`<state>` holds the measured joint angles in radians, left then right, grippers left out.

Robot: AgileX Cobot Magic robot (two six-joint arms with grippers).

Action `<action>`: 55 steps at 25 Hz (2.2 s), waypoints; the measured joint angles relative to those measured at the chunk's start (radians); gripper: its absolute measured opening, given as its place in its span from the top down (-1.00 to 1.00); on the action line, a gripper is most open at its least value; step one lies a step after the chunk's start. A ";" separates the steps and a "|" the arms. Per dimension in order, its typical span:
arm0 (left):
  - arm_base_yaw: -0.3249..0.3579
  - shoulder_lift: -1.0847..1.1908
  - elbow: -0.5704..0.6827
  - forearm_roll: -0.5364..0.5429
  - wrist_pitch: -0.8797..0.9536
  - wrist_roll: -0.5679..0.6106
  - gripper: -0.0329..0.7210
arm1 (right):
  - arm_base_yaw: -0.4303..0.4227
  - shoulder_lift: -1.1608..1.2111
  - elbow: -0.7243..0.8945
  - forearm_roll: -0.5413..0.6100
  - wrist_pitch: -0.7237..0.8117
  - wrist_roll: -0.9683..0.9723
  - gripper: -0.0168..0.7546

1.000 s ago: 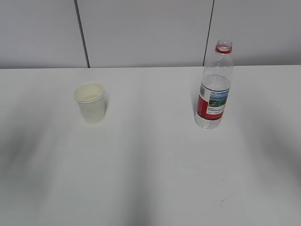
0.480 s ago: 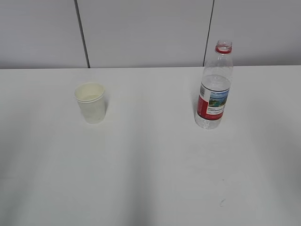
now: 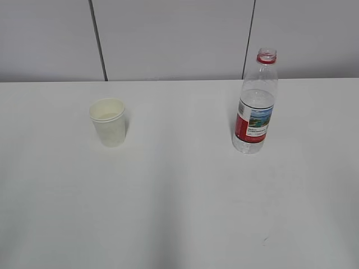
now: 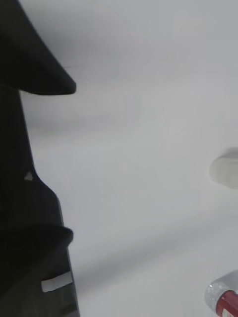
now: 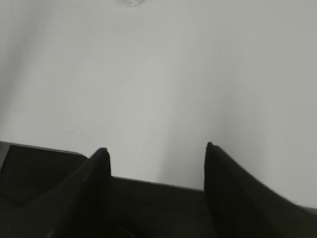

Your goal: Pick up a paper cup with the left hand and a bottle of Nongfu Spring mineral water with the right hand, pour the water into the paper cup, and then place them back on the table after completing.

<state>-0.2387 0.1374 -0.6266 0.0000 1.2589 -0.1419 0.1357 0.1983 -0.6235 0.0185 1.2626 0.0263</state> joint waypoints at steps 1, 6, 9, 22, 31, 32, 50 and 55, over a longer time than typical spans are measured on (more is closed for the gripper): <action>0.000 -0.032 0.008 0.000 -0.001 0.001 -0.41 | 0.000 -0.036 0.014 0.001 -0.002 -0.015 -0.19; 0.000 -0.141 0.029 0.000 0.009 0.025 -0.41 | 0.000 -0.184 0.079 0.007 -0.057 -0.062 -0.19; 0.000 -0.141 0.049 0.005 -0.011 0.044 -0.41 | 0.000 -0.213 0.107 0.020 -0.084 -0.069 -0.19; 0.000 -0.149 0.106 0.000 -0.147 0.118 -0.40 | 0.000 -0.216 0.131 0.017 -0.114 -0.080 -0.19; 0.010 -0.149 0.106 0.008 -0.149 0.119 -0.39 | 0.000 -0.216 0.131 0.002 -0.114 -0.080 -0.19; 0.023 -0.149 0.106 0.009 -0.149 0.119 -0.38 | 0.000 -0.216 0.131 -0.003 -0.114 -0.080 -0.19; 0.153 -0.149 0.106 0.011 -0.149 0.119 -0.35 | -0.093 -0.216 0.131 -0.012 -0.114 -0.080 -0.19; 0.153 -0.149 0.106 0.011 -0.149 0.119 -0.35 | -0.093 -0.216 0.131 -0.012 -0.114 -0.080 -0.19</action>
<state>-0.0860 -0.0117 -0.5209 0.0105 1.1096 -0.0229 0.0431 -0.0172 -0.4929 0.0068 1.1483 -0.0541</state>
